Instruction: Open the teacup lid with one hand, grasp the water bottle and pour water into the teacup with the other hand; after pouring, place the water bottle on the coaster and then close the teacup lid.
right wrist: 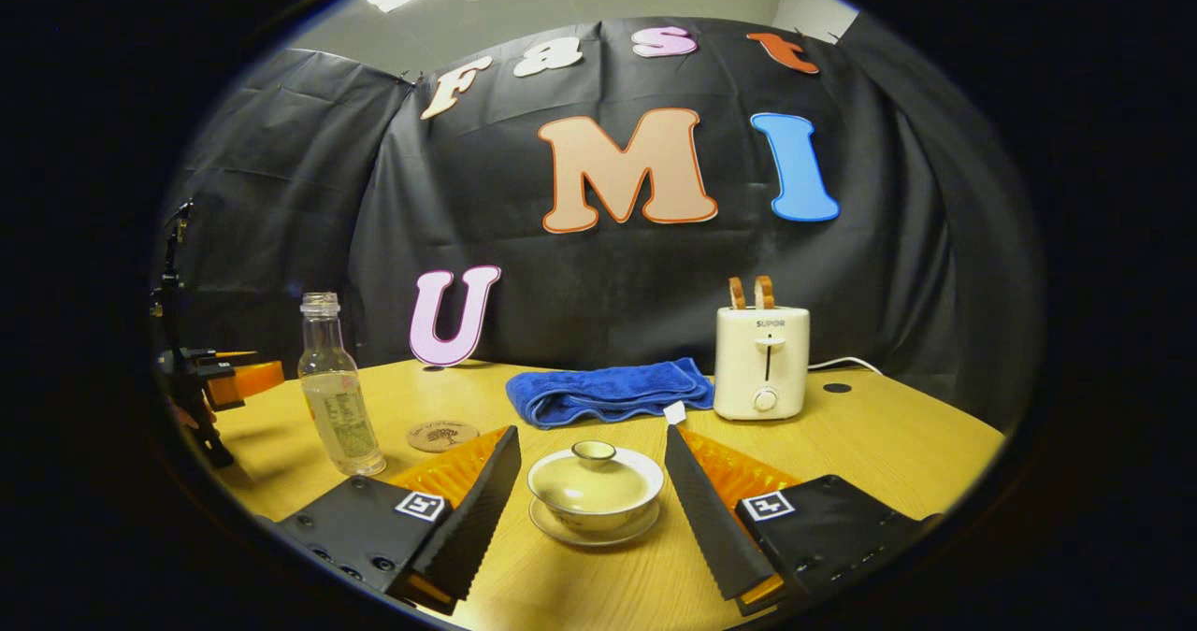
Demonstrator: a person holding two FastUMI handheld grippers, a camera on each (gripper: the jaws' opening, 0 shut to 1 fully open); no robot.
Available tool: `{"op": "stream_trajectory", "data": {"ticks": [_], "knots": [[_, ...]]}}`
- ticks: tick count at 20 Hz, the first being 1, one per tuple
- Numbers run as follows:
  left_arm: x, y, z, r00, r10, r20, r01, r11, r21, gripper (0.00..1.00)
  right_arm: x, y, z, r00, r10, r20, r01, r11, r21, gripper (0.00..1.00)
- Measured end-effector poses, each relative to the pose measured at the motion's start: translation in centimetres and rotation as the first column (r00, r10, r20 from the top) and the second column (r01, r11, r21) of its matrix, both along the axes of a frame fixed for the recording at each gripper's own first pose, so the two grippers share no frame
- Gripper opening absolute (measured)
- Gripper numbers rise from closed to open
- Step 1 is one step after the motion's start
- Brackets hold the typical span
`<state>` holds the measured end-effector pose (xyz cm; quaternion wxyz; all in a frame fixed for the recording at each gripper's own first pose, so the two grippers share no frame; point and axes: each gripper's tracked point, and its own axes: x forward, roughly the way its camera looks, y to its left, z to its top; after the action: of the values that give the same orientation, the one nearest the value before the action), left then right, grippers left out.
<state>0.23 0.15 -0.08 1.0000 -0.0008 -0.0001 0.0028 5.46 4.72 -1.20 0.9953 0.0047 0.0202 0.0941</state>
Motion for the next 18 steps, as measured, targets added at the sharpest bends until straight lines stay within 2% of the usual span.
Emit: {"op": "stream_trajectory", "data": {"ticks": [10,11,12,16,18], "knots": [[0.0,0.0,0.0,1.0,0.0,0.0,0.0,1.0,0.0,0.95,3.5,1.7,-1.2,0.996,0.047,-0.076,-0.048,0.999,-0.01,0.97],[0.0,0.0,0.0,1.0,0.0,0.0,0.0,1.0,0.0,0.95,3.7,1.8,-1.3,0.995,0.048,-0.082,-0.049,0.999,-0.009,0.96],[-0.1,0.0,0.0,1.0,0.0,0.0,0.0,1.0,0.0,0.95,3.6,1.8,-1.3,0.995,0.048,-0.086,-0.049,0.999,-0.008,0.88],[0.0,0.0,0.0,1.0,0.0,-0.001,0.0,1.0,-0.001,0.95,4.1,1.5,-2.1,0.991,0.035,-0.128,-0.036,0.999,-0.003,0.75],[-0.1,0.0,0.0,1.0,-0.001,0.0,0.001,1.0,-0.001,0.95,4.2,1.6,-2.7,0.985,0.034,-0.171,-0.036,0.999,-0.006,0.77]]}}
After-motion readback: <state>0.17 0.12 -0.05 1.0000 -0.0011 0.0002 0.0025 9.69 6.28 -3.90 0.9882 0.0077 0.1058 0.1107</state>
